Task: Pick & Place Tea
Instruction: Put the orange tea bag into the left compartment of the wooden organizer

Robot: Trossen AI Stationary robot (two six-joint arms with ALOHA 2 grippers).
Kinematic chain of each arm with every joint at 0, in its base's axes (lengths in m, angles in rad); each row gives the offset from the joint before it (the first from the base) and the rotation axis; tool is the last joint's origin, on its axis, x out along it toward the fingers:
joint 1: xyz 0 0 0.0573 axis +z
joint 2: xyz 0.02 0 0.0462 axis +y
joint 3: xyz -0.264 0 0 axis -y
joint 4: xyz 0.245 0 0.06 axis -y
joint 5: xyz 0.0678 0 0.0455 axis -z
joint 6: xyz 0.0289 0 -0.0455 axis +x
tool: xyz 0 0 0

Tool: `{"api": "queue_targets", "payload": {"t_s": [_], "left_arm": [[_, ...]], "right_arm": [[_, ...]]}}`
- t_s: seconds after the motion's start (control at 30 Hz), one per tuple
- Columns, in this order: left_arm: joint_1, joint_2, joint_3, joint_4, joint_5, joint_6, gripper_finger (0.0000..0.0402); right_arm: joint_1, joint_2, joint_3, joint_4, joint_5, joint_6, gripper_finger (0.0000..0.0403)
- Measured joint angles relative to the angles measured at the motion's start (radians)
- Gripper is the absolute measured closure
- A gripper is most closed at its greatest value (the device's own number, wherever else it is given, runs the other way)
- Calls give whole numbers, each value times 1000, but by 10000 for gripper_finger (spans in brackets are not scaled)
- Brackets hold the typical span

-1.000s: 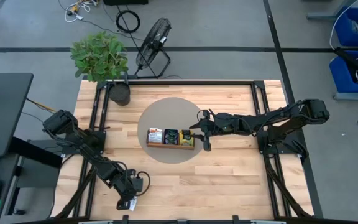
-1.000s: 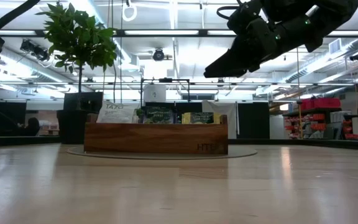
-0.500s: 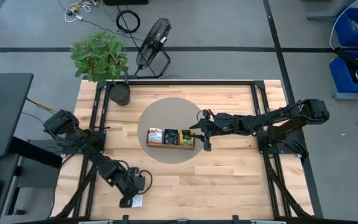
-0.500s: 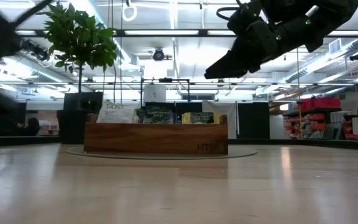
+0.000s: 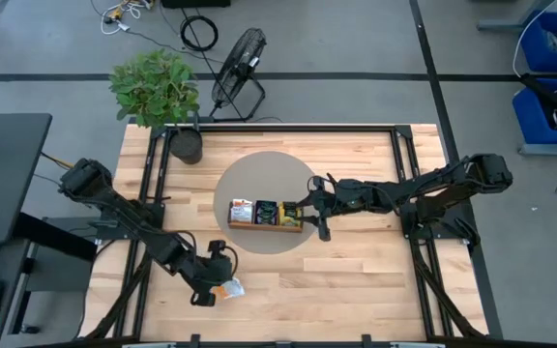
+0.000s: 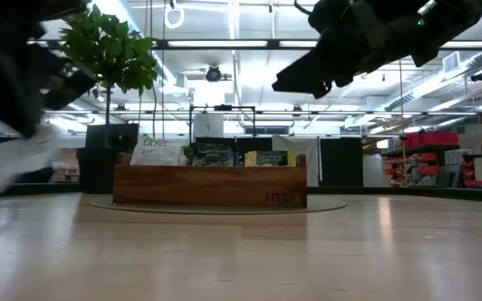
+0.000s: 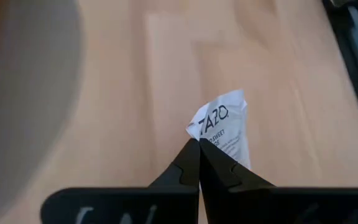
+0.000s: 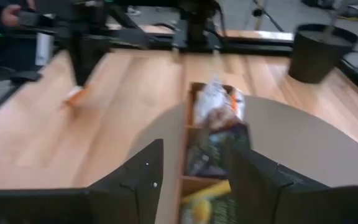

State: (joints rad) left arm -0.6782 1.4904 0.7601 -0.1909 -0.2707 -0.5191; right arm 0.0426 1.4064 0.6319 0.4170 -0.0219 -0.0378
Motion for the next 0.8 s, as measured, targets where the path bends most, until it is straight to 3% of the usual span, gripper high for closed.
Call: {"api": "queue_targets", "payload": {"t_s": [0.2,0.3,0.5,0.67,0.8], "left_arm": [[37,-25,1,9,-177,94,400],[68,-25,1,52,-214,121,401],[122,-25,1,186,-235,176,401],[141,-25,2,283,-262,221,401],[149,-25,2,326,-298,251,401]], "right_arm": [[25,0,0,12,-6,132,227],[24,0,0,-11,-5,179,227],[76,1,0,-14,-15,86,227],[156,1,0,-2,93,0,227],[198,1,0,0,116,-8,227]]}}
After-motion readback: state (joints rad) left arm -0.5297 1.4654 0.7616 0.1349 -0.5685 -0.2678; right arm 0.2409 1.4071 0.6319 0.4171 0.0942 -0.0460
